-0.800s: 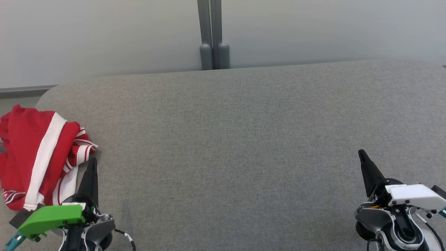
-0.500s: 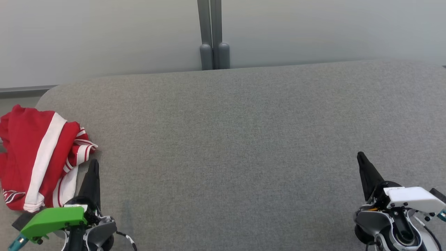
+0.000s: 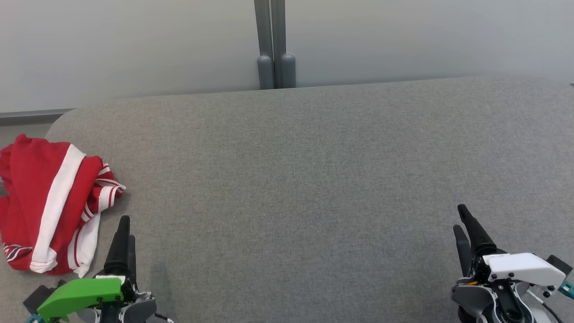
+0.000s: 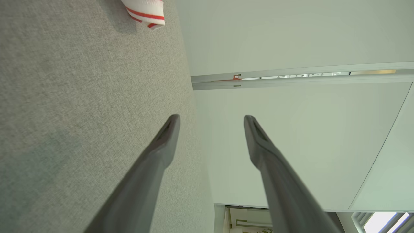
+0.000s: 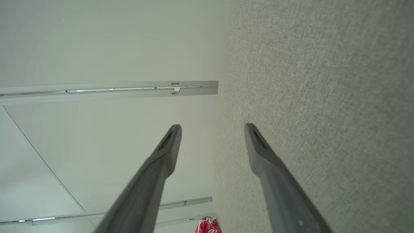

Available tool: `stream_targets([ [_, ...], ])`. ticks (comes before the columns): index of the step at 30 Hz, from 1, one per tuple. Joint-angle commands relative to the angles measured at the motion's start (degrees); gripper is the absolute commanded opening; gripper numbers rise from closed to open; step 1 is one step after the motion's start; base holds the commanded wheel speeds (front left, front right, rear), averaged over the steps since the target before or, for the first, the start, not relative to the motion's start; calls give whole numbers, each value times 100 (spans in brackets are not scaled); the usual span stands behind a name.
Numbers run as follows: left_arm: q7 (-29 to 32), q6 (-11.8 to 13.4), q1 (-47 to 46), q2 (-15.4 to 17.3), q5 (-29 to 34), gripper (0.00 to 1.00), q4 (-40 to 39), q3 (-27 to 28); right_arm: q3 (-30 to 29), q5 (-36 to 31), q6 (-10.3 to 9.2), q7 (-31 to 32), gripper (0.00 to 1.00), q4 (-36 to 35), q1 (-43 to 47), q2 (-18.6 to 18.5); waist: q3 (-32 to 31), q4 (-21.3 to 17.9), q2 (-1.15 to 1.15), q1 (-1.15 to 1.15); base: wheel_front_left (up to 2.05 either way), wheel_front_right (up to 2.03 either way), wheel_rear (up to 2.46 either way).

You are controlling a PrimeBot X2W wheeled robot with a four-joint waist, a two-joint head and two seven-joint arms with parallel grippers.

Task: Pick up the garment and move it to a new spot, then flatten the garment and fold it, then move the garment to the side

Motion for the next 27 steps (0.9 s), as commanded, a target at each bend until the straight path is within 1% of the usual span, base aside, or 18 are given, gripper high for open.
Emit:
stream_targets([
  [1, -62, -7, -193, 49, 221, 100, -62, -1, 19, -173, 2, -69, 100, -59, -192, -58, 3, 0, 0, 0, 0, 0, 0],
  [13, -361, -11, -283, 37, 1607, 100, 10, 28, 45, -1469, 2, -370, 100, 4, -315, -37, 29, 6, 0, 0, 0, 0, 0],
  [27, -668, 9, -325, 49, 3158, 100, 30, -81, 133, -3049, 3, -678, 100, 107, -412, 0, 58, 12, 0, 0, 0, 0, 0],
])
